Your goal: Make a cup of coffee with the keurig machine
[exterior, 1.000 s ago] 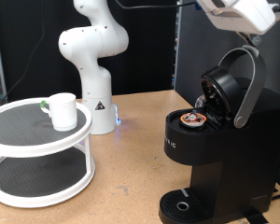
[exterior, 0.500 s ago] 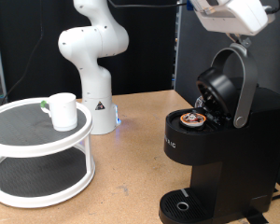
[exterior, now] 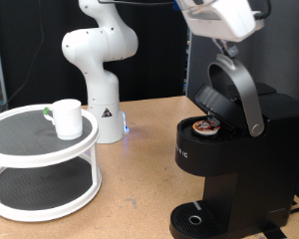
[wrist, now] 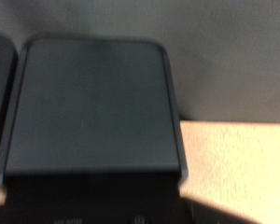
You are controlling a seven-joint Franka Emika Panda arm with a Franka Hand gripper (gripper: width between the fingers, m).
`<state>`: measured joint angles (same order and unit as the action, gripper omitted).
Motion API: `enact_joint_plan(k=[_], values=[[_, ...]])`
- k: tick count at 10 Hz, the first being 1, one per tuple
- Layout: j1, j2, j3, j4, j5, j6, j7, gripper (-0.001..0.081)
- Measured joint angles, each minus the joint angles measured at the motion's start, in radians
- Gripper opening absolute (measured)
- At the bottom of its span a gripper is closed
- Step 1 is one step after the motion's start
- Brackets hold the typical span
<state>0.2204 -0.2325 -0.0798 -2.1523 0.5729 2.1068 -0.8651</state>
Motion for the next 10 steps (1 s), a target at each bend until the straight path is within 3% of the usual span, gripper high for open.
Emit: enact_joint_plan(k=[6, 10], values=[[-0.047, 0.002, -0.044, -0.051, -0.075, -0.008, -0.082, 0.0007], [-0.073, 0.019, -0.054, -0.13, -0.126, 0.08, -0.135, 0.0007]])
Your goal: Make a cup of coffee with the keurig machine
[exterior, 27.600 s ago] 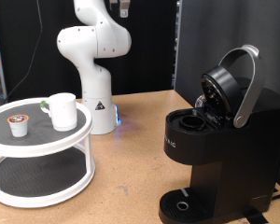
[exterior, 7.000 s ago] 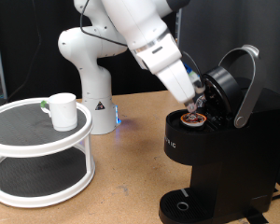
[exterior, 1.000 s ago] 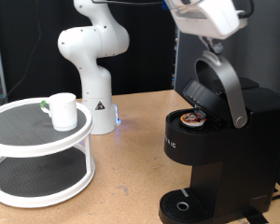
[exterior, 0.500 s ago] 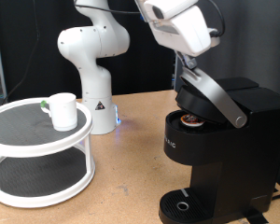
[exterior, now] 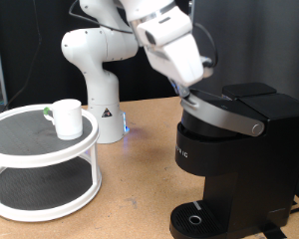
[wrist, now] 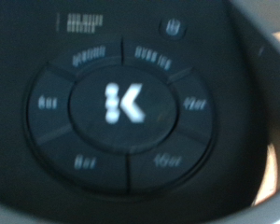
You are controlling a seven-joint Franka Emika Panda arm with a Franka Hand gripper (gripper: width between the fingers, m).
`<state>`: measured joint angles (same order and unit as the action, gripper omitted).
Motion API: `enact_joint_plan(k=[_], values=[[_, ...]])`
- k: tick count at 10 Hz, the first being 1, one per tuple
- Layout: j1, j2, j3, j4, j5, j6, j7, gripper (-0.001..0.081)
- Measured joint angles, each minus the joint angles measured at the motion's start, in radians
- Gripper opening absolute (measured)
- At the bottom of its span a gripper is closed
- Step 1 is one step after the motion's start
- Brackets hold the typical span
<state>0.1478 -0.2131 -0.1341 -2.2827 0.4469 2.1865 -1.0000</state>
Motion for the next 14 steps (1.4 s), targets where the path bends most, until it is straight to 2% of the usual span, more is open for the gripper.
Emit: enact_joint_plan(k=[2, 6, 12, 14], values=[[-0.006, 0.019, -0.005, -0.039, -0.002, 0.047, -0.034, 0.0007], [-0.005, 0.04, -0.007, -0.082, 0.003, 0.1, -0.06, 0.0007], [-0.005, 0.046, -0.007, -0.087, 0.004, 0.11, -0.062, 0.0007], [-0.005, 0.046, -0.012, -0.088, 0.036, 0.109, -0.08, 0.0007]])
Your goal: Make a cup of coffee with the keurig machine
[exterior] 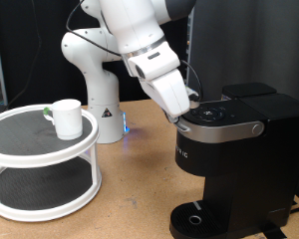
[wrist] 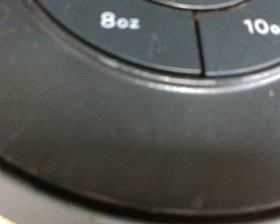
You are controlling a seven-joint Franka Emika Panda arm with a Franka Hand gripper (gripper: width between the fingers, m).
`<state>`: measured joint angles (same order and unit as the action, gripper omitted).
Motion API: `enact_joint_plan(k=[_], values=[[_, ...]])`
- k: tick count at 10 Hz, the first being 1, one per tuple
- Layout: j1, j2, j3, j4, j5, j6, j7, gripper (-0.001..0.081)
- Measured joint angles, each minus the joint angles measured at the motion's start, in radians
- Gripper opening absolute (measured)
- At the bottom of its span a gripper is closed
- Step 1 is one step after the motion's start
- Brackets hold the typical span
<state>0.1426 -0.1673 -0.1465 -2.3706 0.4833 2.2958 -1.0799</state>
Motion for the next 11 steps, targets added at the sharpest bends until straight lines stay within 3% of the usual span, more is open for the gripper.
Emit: enact_joint_plan(k=[3, 6, 11], values=[[0.0, -0.006, -0.02, 0.001, 0.075, -0.018, -0.062, 0.0007], [-0.003, -0.034, -0.064, 0.017, 0.146, -0.088, -0.108, 0.0007], [-0.005, -0.069, -0.119, 0.112, 0.168, -0.272, -0.108, 0.0007]])
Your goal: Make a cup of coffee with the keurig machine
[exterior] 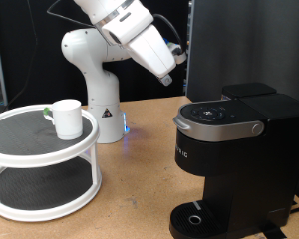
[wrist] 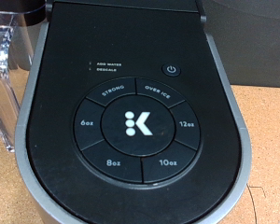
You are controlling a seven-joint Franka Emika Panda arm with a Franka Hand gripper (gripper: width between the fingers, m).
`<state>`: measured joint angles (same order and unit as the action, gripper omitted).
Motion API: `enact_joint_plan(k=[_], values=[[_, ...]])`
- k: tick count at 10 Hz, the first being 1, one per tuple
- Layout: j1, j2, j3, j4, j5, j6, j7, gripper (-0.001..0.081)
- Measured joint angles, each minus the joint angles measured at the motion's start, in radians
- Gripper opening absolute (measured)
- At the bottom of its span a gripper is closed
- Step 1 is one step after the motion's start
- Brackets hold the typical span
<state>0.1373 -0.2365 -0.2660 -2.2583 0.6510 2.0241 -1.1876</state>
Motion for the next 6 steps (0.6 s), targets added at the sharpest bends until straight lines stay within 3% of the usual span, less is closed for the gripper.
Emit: enact_joint_plan(k=[1, 2, 4, 6], values=[[0.0, 0.0, 0.001, -0.003, 0.0, 0.005, 0.001, 0.0007], [-0.003, 0.0, 0.005, -0.007, -0.061, 0.006, 0.043, 0.0007], [-0.016, -0.001, 0.024, -0.014, -0.255, -0.014, 0.197, 0.0007], [-0.026, -0.002, 0.024, 0.014, -0.436, -0.193, 0.215, 0.0007]])
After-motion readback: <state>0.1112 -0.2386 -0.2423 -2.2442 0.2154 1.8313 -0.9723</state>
